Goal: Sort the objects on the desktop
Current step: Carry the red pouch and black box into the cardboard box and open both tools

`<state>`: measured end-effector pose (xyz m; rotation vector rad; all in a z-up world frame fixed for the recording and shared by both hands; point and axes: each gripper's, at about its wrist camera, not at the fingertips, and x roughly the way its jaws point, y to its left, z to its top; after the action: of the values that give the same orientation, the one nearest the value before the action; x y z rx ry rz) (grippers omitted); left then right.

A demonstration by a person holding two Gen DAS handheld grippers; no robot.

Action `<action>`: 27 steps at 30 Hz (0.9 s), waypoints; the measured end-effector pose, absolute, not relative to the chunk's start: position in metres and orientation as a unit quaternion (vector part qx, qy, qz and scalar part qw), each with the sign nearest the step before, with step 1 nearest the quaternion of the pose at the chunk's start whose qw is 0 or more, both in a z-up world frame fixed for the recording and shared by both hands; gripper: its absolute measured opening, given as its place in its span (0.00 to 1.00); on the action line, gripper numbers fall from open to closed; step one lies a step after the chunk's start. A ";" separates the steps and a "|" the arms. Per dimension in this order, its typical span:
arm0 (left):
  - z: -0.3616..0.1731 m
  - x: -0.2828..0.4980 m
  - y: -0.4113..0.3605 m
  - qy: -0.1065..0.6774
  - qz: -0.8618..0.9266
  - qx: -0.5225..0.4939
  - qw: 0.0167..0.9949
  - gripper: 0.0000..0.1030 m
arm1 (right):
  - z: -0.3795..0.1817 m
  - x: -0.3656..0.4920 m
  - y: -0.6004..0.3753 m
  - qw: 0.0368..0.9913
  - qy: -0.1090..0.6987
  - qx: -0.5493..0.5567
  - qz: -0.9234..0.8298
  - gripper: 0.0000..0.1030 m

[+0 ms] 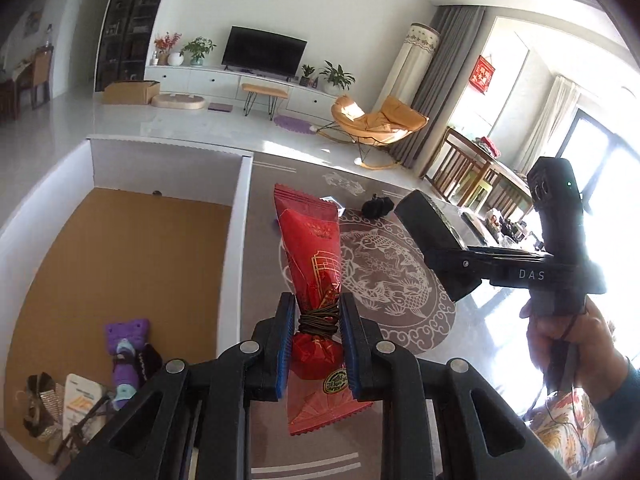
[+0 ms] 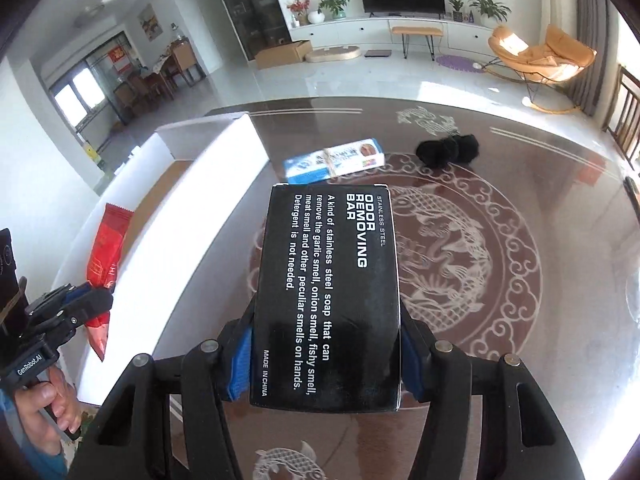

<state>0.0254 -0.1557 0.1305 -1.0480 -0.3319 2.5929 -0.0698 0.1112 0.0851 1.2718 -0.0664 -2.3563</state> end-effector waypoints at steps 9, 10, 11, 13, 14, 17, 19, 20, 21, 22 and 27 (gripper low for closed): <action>0.085 0.013 -0.306 -0.138 0.892 -0.431 -0.003 0.21 | 0.096 -0.052 -0.121 0.380 0.050 0.426 -0.819 0.57; 0.075 0.009 -0.309 -0.134 0.884 -0.448 -0.012 0.21 | 0.088 -0.051 -0.138 0.380 0.065 0.429 -0.817 0.57; 0.065 0.006 -0.312 -0.128 0.875 -0.466 -0.023 0.23 | 0.079 -0.051 -0.152 0.378 0.080 0.434 -0.814 0.58; 0.048 0.001 -0.312 -0.124 0.859 -0.494 -0.040 0.23 | 0.058 -0.052 -0.167 0.375 0.097 0.455 -0.802 0.59; 0.048 0.001 -0.312 -0.129 0.860 -0.493 -0.039 0.25 | 0.050 -0.054 -0.171 0.371 0.100 0.464 -0.798 0.63; 0.058 0.005 -0.307 -0.120 0.876 -0.464 -0.050 0.77 | 0.048 -0.051 -0.159 0.368 0.078 0.457 -0.806 0.76; 0.068 0.012 -0.301 -0.098 0.893 -0.435 -0.064 0.87 | 0.058 -0.045 -0.138 0.366 0.061 0.436 -0.820 0.86; 0.070 0.014 -0.297 -0.096 0.896 -0.429 -0.061 0.87 | 0.064 -0.042 -0.126 0.360 0.059 0.421 -0.830 0.90; 0.070 0.016 -0.292 -0.099 0.897 -0.427 -0.053 0.87 | 0.068 -0.039 -0.111 0.353 0.058 0.407 -0.840 0.92; 0.070 0.018 -0.288 -0.103 0.897 -0.427 -0.044 0.87 | 0.071 -0.038 -0.094 0.343 0.058 0.395 -0.850 0.96; 0.082 0.039 -0.237 -0.083 0.913 -0.400 0.009 0.87 | 0.039 -0.044 0.017 0.231 0.081 0.400 -0.883 1.00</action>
<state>0.0390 -0.2371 0.0823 -1.2484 -0.2602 2.8516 -0.0441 0.0170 0.0391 1.1008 0.2234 -2.4293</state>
